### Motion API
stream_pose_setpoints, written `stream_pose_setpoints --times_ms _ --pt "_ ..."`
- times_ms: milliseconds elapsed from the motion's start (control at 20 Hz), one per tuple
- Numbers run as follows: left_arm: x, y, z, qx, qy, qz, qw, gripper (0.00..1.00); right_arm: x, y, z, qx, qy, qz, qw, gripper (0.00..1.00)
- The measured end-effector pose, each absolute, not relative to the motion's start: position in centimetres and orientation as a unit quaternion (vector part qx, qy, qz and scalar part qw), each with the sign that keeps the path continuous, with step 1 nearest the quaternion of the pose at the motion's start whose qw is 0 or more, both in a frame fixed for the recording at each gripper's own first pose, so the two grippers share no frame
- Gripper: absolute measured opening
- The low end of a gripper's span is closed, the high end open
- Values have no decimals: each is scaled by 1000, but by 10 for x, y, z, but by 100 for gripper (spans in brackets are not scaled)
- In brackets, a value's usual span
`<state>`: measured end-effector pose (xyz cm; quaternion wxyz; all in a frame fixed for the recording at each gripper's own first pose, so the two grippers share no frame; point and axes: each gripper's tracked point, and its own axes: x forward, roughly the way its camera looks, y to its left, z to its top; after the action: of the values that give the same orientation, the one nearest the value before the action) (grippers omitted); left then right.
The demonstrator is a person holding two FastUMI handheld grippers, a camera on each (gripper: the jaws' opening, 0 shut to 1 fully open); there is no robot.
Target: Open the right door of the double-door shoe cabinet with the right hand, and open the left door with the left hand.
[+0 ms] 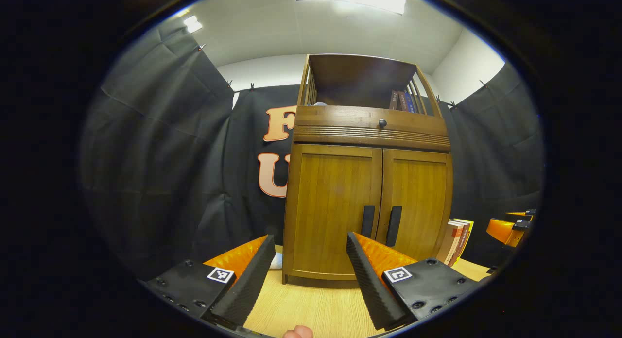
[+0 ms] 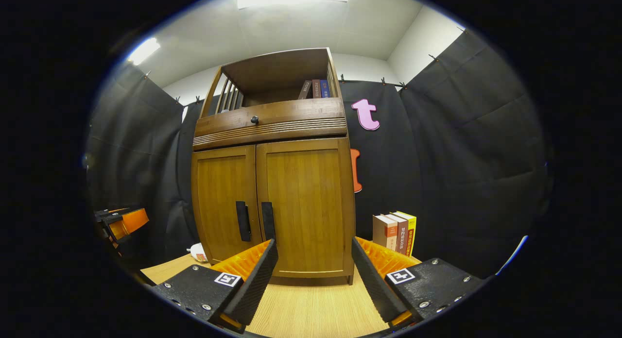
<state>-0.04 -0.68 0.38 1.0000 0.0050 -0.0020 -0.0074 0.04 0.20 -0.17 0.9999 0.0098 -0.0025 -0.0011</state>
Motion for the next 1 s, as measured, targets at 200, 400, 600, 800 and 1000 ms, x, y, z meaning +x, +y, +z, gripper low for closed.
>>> stream_pose_setpoints --times_ms 200,400,600,800,1000 --pt "0 -7 2 5 1 -7 1000 96 -1 3 0 9 -5 -1 1000 93" --pt "0 -6 3 1 1 -5 1000 99 -3 5 0 8 -4 2 1000 98" --pt "0 -5 2 2 2 -3 1000 96 4 14 1 5 -4 15 1000 93" --pt "-1 -5 3 3 0 0 1000 96 23 26 4 -5 -8 36 999 93" --pt "0 -3 0 1 6 1 1000 96 56 50 6 -12 -9 69 997 93"
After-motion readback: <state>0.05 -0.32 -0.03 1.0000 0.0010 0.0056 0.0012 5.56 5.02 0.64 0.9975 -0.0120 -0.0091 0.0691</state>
